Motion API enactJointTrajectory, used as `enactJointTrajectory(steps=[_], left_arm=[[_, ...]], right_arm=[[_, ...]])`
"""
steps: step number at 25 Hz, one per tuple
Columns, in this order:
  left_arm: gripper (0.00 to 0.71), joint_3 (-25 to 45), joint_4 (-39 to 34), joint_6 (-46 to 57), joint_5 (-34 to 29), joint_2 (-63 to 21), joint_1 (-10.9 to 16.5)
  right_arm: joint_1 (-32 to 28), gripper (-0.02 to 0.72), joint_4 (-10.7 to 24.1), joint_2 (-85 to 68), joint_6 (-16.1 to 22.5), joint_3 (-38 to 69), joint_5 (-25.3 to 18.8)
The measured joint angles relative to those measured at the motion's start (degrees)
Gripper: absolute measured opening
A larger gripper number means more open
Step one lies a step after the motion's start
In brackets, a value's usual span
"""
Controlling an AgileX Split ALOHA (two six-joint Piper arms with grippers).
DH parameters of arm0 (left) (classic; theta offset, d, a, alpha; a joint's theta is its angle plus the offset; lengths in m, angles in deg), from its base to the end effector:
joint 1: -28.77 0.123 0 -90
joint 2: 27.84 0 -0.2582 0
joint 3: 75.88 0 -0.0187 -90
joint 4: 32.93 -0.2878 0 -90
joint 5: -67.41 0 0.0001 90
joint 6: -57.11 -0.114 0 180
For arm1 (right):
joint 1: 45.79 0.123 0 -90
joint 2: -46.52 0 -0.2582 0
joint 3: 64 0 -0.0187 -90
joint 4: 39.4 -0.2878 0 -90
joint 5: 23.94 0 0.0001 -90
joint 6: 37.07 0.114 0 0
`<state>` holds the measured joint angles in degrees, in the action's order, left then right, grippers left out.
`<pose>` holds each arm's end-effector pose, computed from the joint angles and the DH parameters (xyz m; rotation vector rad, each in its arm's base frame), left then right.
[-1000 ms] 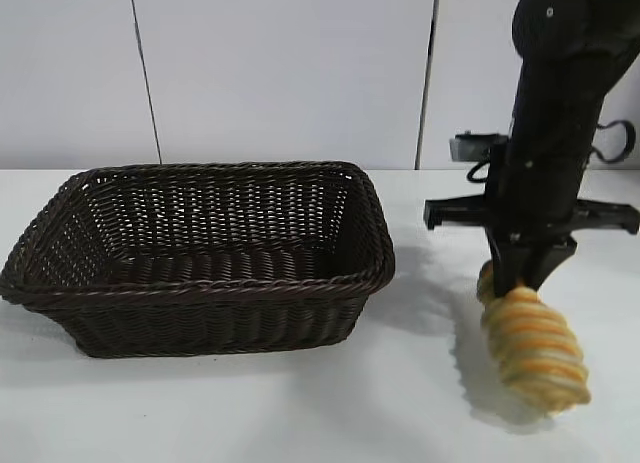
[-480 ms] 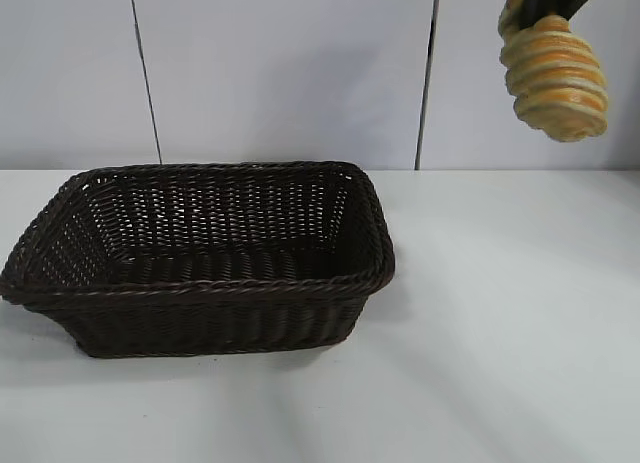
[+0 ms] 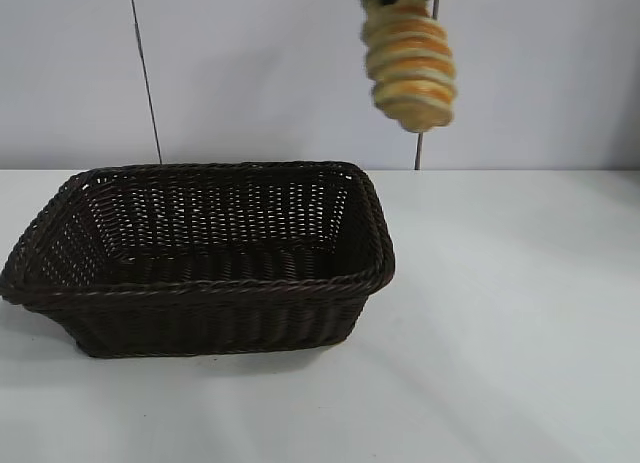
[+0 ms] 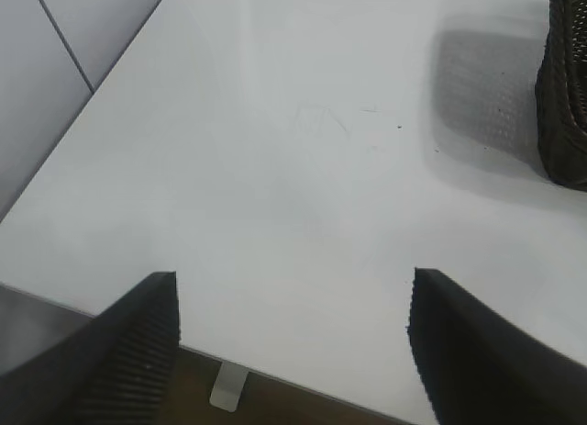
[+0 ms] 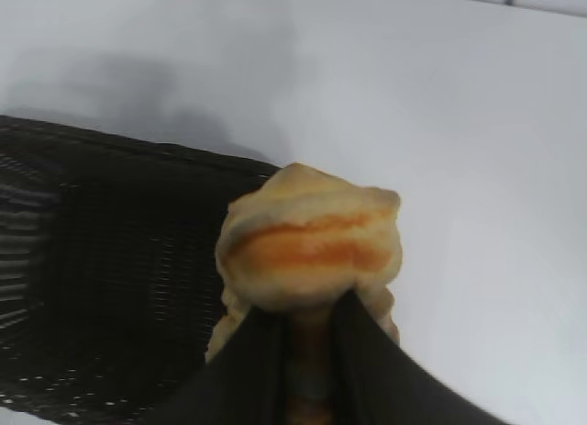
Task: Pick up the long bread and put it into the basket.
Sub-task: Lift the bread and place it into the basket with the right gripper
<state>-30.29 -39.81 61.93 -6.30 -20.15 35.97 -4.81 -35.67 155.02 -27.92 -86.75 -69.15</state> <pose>0.0521 0.0198 0.2766 -0.2581 2.1996 0.1693 0.3459 0.2935 0.3332 -0.6617 2.2161 0.3766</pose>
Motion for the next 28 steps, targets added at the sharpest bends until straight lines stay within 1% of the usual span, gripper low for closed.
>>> enactJointTrajectory(steps=[3, 7, 11, 18, 25, 27, 28], left_arm=[[0.510, 0.0, 0.0, 0.0, 0.0, 0.0, 0.0], [0.510, 0.0, 0.0, 0.0, 0.0, 0.0, 0.0], [0.510, 0.0, 0.0, 0.0, 0.0, 0.0, 0.0], [0.510, 0.0, 0.0, 0.0, 0.0, 0.0, 0.0], [0.510, 0.0, 0.0, 0.0, 0.0, 0.0, 0.0], [0.510, 0.0, 0.0, 0.0, 0.0, 0.0, 0.0], [0.510, 0.0, 0.0, 0.0, 0.0, 0.0, 0.0]], right_arm=[[0.5, 0.062, 1.2, 0.1, 0.2, 0.0, 1.5], [0.5, 0.062, 2.9, 2.4, 0.6, 0.0, 2.1], [0.5, 0.062, 3.1, 8.5, 0.7, 0.0, 3.5], [0.5, 0.052, 3.1, 18.3, 0.7, 0.0, 9.2], [0.5, 0.052, 3.3, 20.9, 1.2, 0.0, 10.4], [0.5, 0.078, 3.3, 20.9, 1.2, 0.0, 10.7], [0.5, 0.118, 3.3, 20.9, 1.2, 0.0, 10.7]])
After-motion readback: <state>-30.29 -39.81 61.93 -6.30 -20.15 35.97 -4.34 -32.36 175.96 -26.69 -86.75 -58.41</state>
